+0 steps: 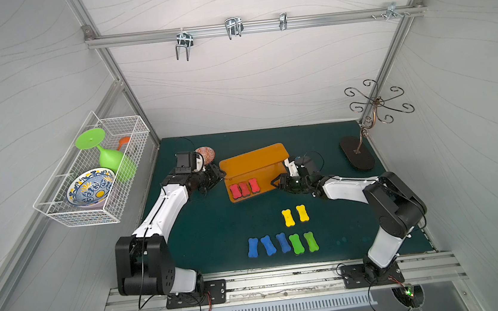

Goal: Remove the whiteboard erasers from the shelf
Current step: Pick up the whiteboard eraser from the shelf, then adjust the shelf at the center of the board.

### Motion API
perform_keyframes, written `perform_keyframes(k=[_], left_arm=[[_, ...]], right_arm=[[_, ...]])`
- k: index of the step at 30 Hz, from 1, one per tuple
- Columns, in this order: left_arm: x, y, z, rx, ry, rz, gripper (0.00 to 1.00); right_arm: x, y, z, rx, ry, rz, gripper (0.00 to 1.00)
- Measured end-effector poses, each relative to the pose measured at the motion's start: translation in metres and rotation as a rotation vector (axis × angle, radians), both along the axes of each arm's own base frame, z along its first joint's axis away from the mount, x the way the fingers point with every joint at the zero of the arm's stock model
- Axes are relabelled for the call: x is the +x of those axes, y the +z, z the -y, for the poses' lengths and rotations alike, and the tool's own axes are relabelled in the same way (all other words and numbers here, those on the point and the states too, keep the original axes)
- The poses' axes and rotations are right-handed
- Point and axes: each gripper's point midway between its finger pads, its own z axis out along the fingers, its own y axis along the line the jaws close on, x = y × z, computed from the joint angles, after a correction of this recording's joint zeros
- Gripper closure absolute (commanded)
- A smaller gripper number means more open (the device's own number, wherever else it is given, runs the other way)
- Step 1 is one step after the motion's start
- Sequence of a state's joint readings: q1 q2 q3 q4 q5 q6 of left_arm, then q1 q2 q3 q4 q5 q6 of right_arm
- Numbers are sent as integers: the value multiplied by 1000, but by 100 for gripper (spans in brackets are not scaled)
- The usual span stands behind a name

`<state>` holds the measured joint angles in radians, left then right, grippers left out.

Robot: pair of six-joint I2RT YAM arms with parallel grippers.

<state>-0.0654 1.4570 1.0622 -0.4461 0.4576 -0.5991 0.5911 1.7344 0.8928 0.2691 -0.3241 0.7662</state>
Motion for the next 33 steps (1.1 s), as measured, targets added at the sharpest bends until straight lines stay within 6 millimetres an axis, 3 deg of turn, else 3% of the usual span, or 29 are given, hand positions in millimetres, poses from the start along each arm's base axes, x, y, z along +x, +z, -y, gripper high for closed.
perform_keyframes(k=[3, 10, 15, 28, 33], left_arm=[[2, -14, 10, -5, -22, -39, 47], [2, -9, 42, -5, -103, -20, 53], [-1, -10, 49, -6, -123, -23, 55], [-4, -10, 53, 6, -154, -15, 56], [-6, -9, 55, -5, -168, -17, 56]], right_arm=[[3, 1, 4, 4, -1, 0, 48], [11, 1, 14, 15, -8, -1, 47], [14, -1, 13, 13, 2, -1, 47], [14, -27, -31, -16, 61, -19, 52], [22, -26, -48, -25, 71, 10, 50]])
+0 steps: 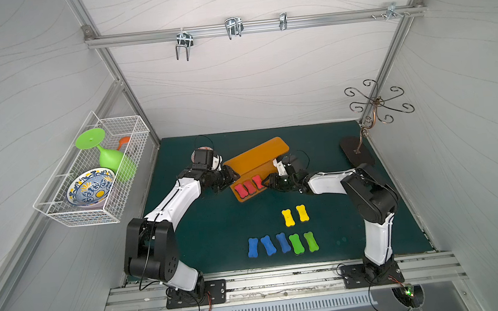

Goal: Remove the whiteboard erasers from the shelf
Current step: Adjust the shelf at the center of the board.

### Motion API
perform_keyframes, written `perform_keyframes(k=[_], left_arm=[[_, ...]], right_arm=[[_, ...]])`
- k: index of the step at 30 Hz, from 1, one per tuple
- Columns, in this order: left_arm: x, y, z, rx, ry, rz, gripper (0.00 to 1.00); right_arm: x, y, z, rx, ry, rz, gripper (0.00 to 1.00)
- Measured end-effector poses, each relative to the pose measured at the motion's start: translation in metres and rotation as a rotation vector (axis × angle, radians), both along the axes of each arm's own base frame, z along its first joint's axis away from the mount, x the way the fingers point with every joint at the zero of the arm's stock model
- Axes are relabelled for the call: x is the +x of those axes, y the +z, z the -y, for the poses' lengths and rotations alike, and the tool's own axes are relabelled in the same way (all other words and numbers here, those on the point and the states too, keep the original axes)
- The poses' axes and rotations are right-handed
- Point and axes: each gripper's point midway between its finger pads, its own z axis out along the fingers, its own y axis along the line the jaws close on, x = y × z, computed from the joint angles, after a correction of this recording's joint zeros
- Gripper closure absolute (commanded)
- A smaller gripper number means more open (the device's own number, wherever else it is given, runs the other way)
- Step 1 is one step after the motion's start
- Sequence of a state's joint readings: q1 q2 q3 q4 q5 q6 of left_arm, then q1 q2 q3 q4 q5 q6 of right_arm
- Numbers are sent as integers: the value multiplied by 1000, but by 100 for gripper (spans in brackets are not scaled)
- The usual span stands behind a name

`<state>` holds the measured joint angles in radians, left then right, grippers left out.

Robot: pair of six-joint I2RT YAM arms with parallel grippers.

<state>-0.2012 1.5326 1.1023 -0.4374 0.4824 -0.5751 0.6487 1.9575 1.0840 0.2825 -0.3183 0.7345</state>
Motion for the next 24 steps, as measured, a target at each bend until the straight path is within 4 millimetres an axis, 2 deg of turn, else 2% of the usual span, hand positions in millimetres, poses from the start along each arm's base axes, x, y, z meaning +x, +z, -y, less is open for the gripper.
perform_keyframes(k=[3, 10, 19, 24], left_arm=[[-1, 0, 1, -5, -7, -4, 56], [-3, 0, 2, -16, -18, -10, 56], [-3, 0, 1, -14, -20, -6, 56], [-3, 0, 1, -12, -23, -5, 56]], right_arm=[[6, 1, -4, -8, -2, 18, 47], [16, -3, -6, -50, 2, 52, 47], [19, -13, 7, -81, 8, 82, 50], [29, -4, 8, -51, -9, 117, 52]])
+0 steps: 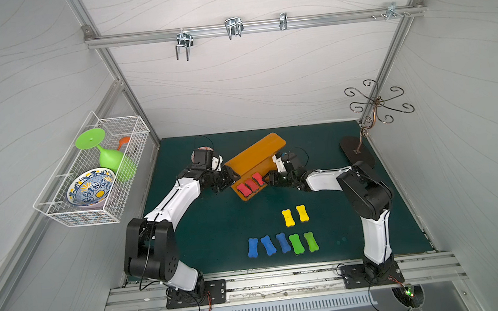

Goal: Remove the whiteboard erasers from the shelf
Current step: Adjust the shelf at the center of the board.

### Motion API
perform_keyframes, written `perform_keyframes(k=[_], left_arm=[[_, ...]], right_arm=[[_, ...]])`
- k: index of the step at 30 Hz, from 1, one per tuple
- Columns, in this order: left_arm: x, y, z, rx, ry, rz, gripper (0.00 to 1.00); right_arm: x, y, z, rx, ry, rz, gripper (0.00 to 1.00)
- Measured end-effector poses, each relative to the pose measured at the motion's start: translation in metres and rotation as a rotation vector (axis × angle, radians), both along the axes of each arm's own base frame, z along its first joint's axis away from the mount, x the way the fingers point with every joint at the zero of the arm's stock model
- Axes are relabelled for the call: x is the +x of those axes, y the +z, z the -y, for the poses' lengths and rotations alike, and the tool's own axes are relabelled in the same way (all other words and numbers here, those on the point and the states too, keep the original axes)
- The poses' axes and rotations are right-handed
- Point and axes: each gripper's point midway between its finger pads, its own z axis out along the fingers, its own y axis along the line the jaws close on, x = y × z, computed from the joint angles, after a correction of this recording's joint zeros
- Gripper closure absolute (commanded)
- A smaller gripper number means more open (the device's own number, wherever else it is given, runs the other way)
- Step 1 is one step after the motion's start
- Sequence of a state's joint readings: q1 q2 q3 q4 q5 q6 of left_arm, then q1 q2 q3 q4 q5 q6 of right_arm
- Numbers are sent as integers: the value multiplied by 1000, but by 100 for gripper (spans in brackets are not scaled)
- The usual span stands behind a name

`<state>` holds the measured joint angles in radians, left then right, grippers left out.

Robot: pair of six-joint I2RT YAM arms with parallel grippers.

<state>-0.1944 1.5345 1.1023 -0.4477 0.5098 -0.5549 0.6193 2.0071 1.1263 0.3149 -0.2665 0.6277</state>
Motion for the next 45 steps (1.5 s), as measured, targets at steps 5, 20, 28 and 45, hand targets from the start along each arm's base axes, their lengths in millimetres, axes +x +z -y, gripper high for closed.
perform_keyframes(k=[5, 20, 28, 45], left_arm=[[0, 0, 0, 1, -1, 1, 57], [0, -1, 1, -2, -5, -3, 57], [0, -1, 0, -2, -3, -3, 57], [-5, 8, -19, -2, 45, 7, 56]], right_arm=[[8, 10, -4, 57, -20, 20, 51], [15, -8, -13, 76, -16, -6, 51], [9, -12, -10, 3, 21, 58, 57], [0, -11, -9, -84, 59, 112, 92]])
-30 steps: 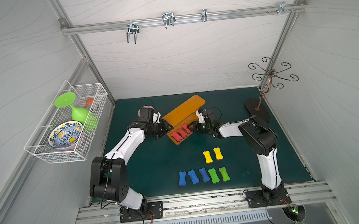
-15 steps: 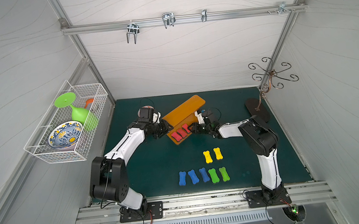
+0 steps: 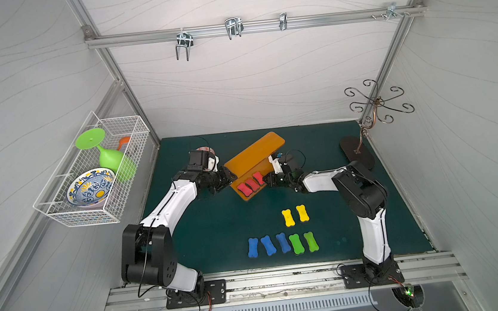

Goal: Remove the whiteboard erasers from the shelf
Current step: Adjust the shelf at the center of the board, then place the whiteboard eraser at the center of the board.

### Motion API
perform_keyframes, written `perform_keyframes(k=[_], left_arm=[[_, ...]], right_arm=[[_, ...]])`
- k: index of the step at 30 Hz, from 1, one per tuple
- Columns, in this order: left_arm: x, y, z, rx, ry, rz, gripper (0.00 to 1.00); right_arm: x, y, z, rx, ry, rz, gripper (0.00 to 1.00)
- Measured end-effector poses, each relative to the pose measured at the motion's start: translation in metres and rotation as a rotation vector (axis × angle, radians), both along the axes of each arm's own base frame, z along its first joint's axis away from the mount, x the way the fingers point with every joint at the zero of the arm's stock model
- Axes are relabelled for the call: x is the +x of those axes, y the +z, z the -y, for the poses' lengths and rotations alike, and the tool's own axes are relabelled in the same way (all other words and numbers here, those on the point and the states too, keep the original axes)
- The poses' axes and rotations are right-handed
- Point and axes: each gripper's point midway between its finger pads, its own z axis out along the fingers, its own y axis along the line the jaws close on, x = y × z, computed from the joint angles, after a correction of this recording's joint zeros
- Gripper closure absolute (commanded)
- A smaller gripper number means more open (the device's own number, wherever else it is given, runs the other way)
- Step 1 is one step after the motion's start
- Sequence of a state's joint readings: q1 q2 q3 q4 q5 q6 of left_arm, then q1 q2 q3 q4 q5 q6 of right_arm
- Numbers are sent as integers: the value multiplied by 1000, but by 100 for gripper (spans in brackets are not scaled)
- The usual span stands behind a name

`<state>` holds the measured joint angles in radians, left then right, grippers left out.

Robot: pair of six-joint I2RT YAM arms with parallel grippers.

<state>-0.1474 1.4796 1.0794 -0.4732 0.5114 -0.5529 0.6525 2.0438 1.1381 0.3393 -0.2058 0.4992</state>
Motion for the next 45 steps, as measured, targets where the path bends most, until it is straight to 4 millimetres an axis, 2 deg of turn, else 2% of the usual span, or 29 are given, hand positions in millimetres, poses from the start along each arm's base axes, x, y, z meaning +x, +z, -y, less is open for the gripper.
perform_keyframes(k=[7, 12, 17, 19, 24, 28, 33, 45], left_arm=[[-5, -2, -10, 3, 25, -3, 56], [-7, -3, -12, 3, 29, -7, 56], [-8, -2, -12, 2, 29, -2, 56], [-9, -2, -12, 1, 30, -1, 56], [-11, -5, -12, -1, 29, -8, 56], [-13, -7, -12, 0, 29, -12, 56], [-13, -5, -12, -1, 29, -6, 56], [-12, -4, -12, -1, 28, -1, 56]], right_arm=[[-10, 4, 2, -21, -5, -16, 99], [-27, 6, 20, -37, -41, -55, 100], [-54, 16, 44, -38, -86, -85, 100], [-70, 23, 53, -33, -95, -90, 100], [-112, 34, 59, -27, -65, -100, 100], [-149, 25, 61, -42, -31, -148, 100], [-182, 8, 62, -78, -7, -223, 100], [-201, -6, 61, -124, -15, -288, 98]])
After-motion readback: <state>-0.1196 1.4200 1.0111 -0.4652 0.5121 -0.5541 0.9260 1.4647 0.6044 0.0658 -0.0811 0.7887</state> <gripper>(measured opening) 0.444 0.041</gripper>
